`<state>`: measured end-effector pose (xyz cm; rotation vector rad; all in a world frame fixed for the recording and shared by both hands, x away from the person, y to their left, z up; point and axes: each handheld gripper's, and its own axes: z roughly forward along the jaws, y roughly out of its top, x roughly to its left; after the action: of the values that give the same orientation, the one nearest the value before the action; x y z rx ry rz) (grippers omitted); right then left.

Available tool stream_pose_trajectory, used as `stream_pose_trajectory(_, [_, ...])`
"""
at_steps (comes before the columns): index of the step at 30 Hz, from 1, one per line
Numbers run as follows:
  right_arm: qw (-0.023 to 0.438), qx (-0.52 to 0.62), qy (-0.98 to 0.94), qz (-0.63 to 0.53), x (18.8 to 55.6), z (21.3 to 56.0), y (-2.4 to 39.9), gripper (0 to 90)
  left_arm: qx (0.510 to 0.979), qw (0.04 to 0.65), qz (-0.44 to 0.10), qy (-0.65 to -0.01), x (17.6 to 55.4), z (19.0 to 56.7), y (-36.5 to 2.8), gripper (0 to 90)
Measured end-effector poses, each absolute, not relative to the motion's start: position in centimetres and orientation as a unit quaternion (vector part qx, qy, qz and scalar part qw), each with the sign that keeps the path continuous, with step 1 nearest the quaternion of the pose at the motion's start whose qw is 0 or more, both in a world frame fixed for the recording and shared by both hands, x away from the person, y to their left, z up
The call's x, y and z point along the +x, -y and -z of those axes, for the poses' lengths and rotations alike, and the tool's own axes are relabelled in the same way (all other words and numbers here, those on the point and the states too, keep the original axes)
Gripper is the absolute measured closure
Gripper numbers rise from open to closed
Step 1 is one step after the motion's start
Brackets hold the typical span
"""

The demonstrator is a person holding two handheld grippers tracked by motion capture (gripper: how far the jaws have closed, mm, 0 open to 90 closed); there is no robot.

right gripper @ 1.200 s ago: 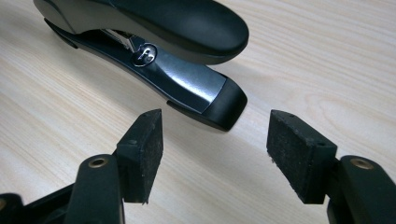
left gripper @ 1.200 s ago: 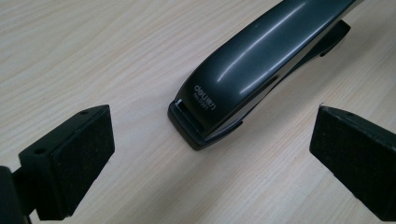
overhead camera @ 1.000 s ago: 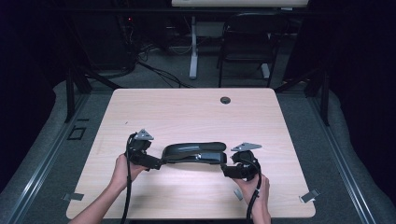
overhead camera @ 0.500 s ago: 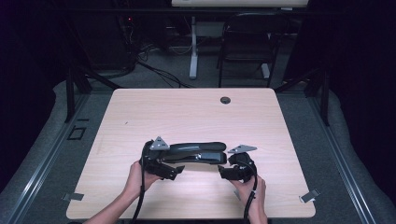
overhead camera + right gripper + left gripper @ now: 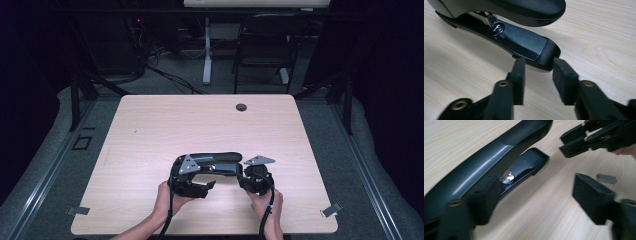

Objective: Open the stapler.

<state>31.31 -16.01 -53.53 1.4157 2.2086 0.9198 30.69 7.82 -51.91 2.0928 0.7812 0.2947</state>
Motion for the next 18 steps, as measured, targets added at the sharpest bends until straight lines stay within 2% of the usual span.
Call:
stream_pose_trajectory(3, [0.186,0.508,-0.773,-0.332,31.5,53.9,15.5,72.4,0.831,0.439,-0.128,-0.317,30.9,52.6,-6.9,46.4])
stream_pose_trajectory(8, [0.198,0.514,-0.767,-0.329,31.9,54.9,14.1,83.2,0.812,0.446,-0.123,-0.357,31.9,54.0,-5.7,74.1])
stream_pose_trajectory(9, [0.198,0.514,-0.767,-0.329,31.9,54.9,14.1,83.2,0.815,0.443,-0.122,-0.354,32.0,54.2,-5.4,74.1])
stream_pose_trajectory(15, [0.203,0.518,-0.766,-0.323,32.1,55.2,13.4,89.9,0.816,0.432,-0.139,-0.357,32.3,55.0,-4.4,89.6])
stream_pose_trajectory(18, [0.205,0.520,-0.764,-0.322,32.5,55.5,13.3,90.0,0.810,0.434,-0.143,-0.367,32.6,55.0,-4.2,90.0])
